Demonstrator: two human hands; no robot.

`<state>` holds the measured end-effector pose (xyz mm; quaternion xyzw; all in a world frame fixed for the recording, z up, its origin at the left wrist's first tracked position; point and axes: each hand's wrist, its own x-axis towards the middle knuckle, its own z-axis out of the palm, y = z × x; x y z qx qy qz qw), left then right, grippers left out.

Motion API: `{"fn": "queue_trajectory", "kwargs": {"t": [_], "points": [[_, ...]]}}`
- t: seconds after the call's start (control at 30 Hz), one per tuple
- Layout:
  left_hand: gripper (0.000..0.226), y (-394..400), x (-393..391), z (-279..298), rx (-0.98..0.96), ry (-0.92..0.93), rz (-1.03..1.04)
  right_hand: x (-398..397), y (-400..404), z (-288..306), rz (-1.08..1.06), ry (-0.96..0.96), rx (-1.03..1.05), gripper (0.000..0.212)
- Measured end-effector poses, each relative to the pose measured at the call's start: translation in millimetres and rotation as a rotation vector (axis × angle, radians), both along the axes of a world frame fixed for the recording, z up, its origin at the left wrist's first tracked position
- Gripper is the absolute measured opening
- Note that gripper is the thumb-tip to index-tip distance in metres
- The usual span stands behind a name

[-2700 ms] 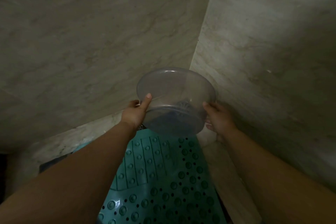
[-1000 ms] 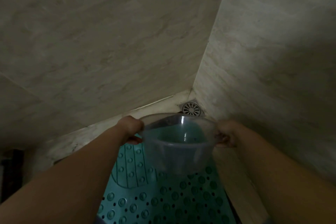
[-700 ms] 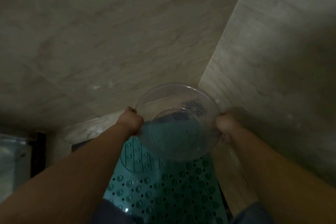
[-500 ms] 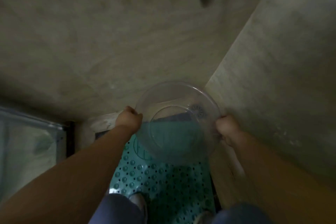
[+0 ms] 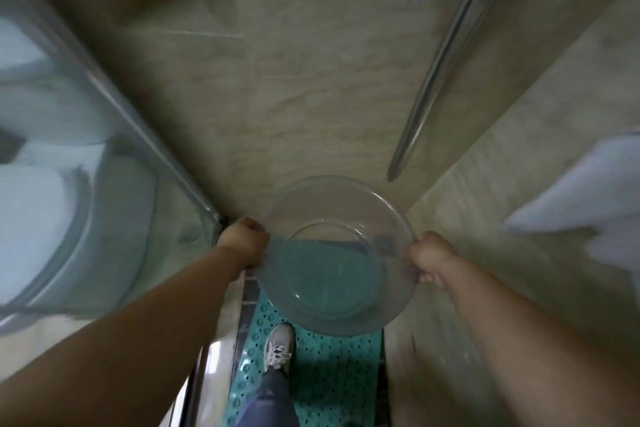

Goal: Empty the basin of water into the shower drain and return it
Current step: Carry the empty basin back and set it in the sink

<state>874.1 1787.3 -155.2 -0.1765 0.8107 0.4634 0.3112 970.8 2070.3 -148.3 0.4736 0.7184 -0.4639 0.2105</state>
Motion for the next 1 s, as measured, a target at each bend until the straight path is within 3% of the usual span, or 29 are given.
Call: {"fn": "queue_trajectory", "kwargs": {"t": [0.27, 0.37, 0.5, 0.7, 0.9, 1.0], "points": [[0.022, -91.6, 137.5, 56.2, 0.085, -0.026, 0.417, 17.4, -74.0, 37.1, 0.403, 0.039, -0.084, 0.028], [0.019, -137.3, 195.1, 75.8, 0.108, -0.034, 0.589, 25.8, -123.7, 57.5, 0.598, 0.003, -0.090, 0.020], [0.004, -203.8, 269.1, 85.6, 0.066, -0.046, 0.749, 43.4, -203.8, 73.9, 0.880, -0.071, -0.097, 0.026], [0.005, -301.1, 372.7, 94.8, 0.004, -0.072, 0.988, 82.5, -343.5, 91.0, 1.256, -0.138, -0.067, 0.031], [0.008, -404.2, 430.1, 106.0, 0.012, -0.038, 1.243, 103.6, -491.2, 111.1, 1.445, -0.052, -0.051, 0.034], [0.014, -451.4, 432.8, 115.4, 0.040, -0.010, 1.314, 96.6, -554.3, 115.1, 1.400, -0.009, -0.088, 0.026]]}}
